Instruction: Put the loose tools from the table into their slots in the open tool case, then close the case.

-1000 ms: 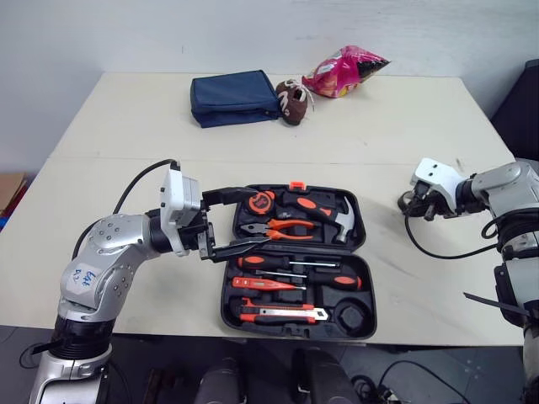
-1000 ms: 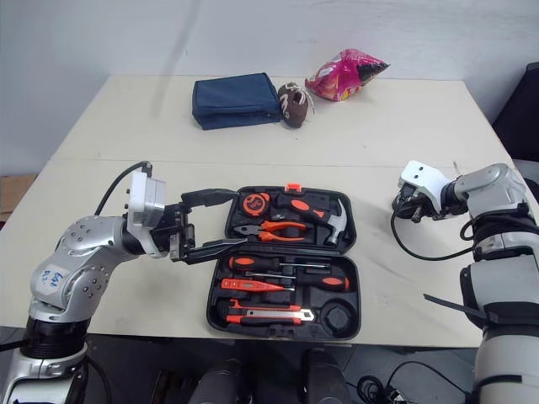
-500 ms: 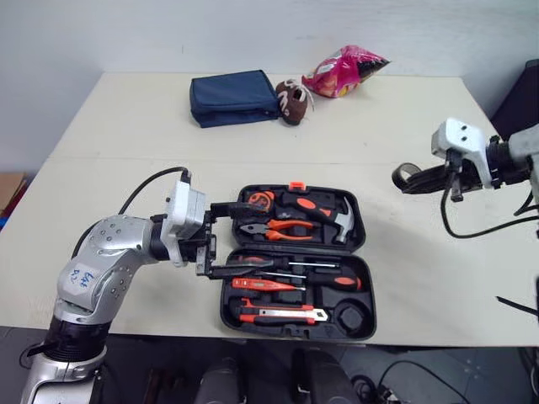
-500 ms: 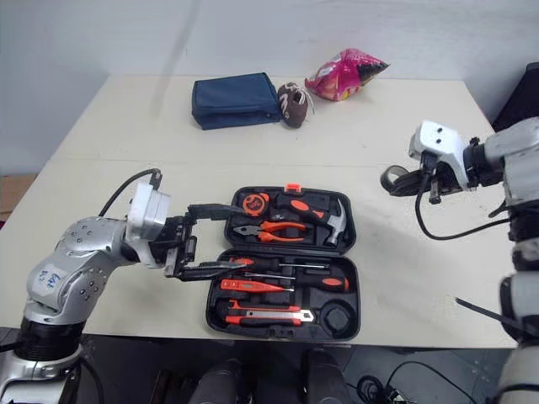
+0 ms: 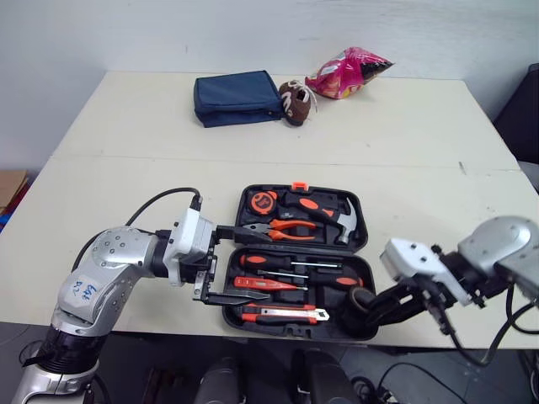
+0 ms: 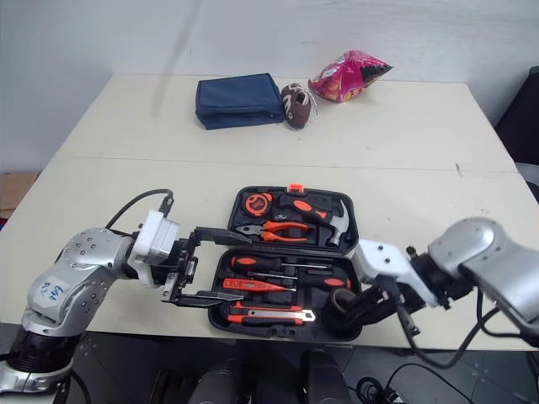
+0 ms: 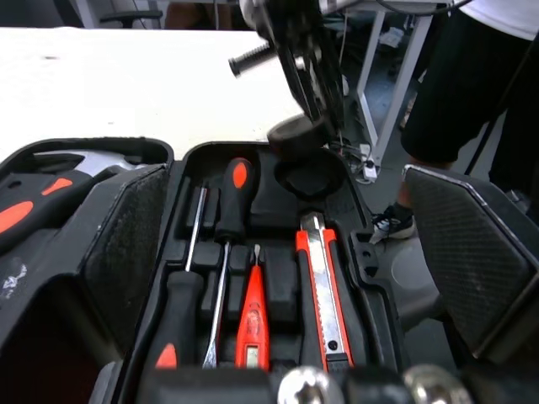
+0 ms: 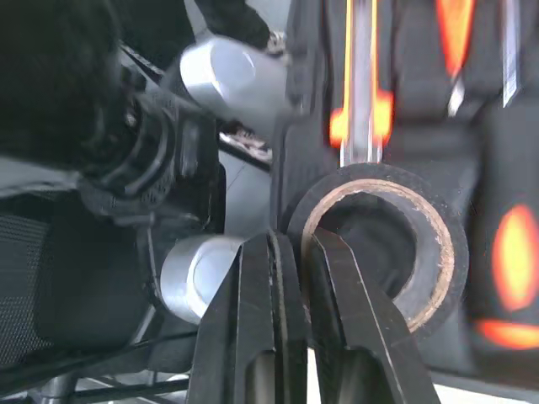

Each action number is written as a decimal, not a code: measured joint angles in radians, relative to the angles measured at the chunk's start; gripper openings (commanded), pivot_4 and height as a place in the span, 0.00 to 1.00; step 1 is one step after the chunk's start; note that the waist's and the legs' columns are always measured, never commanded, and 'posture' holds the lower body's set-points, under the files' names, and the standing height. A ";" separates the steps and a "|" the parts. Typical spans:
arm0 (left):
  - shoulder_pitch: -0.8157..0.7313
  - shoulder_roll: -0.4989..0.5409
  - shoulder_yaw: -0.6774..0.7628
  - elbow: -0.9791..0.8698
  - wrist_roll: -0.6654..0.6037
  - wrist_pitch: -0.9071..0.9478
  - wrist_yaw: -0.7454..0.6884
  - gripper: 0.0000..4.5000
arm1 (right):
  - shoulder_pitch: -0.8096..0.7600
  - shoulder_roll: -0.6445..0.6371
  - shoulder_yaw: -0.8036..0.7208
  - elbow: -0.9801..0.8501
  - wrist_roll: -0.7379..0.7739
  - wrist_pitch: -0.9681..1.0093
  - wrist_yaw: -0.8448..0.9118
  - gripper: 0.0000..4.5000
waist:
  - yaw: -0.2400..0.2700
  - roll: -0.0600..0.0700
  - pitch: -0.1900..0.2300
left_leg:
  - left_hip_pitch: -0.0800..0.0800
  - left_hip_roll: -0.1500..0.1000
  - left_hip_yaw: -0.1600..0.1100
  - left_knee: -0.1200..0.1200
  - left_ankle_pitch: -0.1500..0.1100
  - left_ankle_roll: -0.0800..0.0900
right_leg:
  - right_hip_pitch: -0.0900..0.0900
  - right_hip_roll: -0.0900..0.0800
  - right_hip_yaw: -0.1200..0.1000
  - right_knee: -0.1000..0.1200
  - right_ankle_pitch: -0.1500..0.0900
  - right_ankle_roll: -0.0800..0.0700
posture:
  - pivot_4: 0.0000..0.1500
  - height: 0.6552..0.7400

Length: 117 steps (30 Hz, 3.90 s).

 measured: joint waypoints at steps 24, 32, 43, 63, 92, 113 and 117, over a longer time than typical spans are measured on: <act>0.058 0.021 -0.001 -0.005 0.009 -0.001 0.011 1.00 | 0.029 0.119 0.108 0.088 -0.242 -0.214 -0.051 0.20 | -0.010 -0.016 -0.008 | 0.004 0.003 -0.001 0.001 0.001 -0.001 | 0.003 0.003 0.000 0.001 0.000 -0.001 | 1.00 1.00; 0.075 0.034 0.005 -0.001 0.009 -0.001 0.005 1.00 | 0.028 0.098 -0.047 0.110 -0.025 -0.148 0.052 0.57 | 0.001 -0.010 -0.002 | 0.001 0.002 -0.001 0.001 0.000 0.000 | 0.002 0.001 0.000 0.000 0.000 -0.001 | 1.00 1.00; 0.068 0.044 0.010 0.039 0.019 -0.019 -0.008 1.00 | 0.132 0.251 -0.138 0.116 0.074 -0.180 0.049 0.18 | 0.012 -0.010 -0.002 | 0.000 0.002 -0.003 0.000 0.000 0.000 | 0.002 0.001 -0.004 -0.001 0.000 -0.002 | 1.00 1.00; 0.131 0.032 0.066 0.042 0.035 -0.016 0.105 1.00 | 0.226 0.396 -0.098 0.445 -0.033 -0.549 0.095 0.01 | 0.035 -0.014 -0.005 | 0.009 0.000 -0.012 0.001 -0.003 0.002 | 0.019 -0.004 -0.010 -0.008 0.000 -0.001 | 1.00 1.00; -0.049 -0.150 -0.077 0.427 0.365 -0.004 0.344 0.01 | 0.053 0.417 -0.226 0.698 -0.221 -0.548 -0.156 0.00 | 0.023 -0.005 0.000 | 0.002 -0.002 -0.009 0.001 0.002 0.002 | 0.012 -0.003 -0.011 -0.007 0.002 0.002 | 1.00 1.00; -0.127 -0.138 0.044 0.564 0.392 -0.007 0.397 0.20 | -0.112 0.425 -0.169 0.753 -0.343 -0.534 -0.188 0.45 | 0.014 -0.004 0.001 | 0.002 0.000 -0.009 0.000 0.002 0.002 | 0.011 -0.002 -0.011 -0.006 0.002 0.002 | 1.00 1.00; -0.116 -0.033 0.144 0.510 0.330 0.013 0.339 0.62 | -0.120 0.408 -0.297 0.635 -0.221 -0.253 -0.293 0.92 | 0.017 -0.004 0.001 | 0.000 -0.001 -0.009 0.000 0.002 0.002 | 0.009 -0.004 -0.010 -0.005 0.002 0.002 | 1.00 1.00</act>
